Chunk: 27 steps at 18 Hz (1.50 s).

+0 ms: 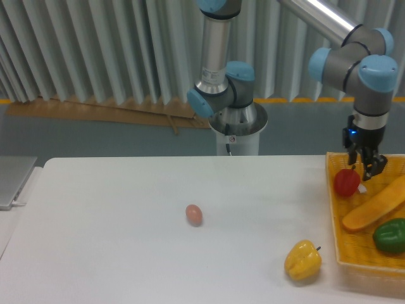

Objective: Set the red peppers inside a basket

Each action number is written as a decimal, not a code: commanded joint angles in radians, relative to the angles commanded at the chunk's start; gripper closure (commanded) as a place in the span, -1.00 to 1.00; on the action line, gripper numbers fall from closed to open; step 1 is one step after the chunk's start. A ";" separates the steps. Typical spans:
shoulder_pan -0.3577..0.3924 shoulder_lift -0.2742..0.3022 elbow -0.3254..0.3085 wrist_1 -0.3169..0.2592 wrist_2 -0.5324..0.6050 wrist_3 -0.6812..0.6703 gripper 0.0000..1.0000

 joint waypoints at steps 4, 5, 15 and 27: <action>0.003 -0.020 0.008 0.003 0.000 0.003 -0.34; 0.003 -0.023 0.009 0.009 0.000 0.003 -0.35; 0.000 -0.063 0.032 0.015 -0.002 -0.003 -0.44; -0.047 -0.034 0.057 0.015 -0.002 -0.014 -1.00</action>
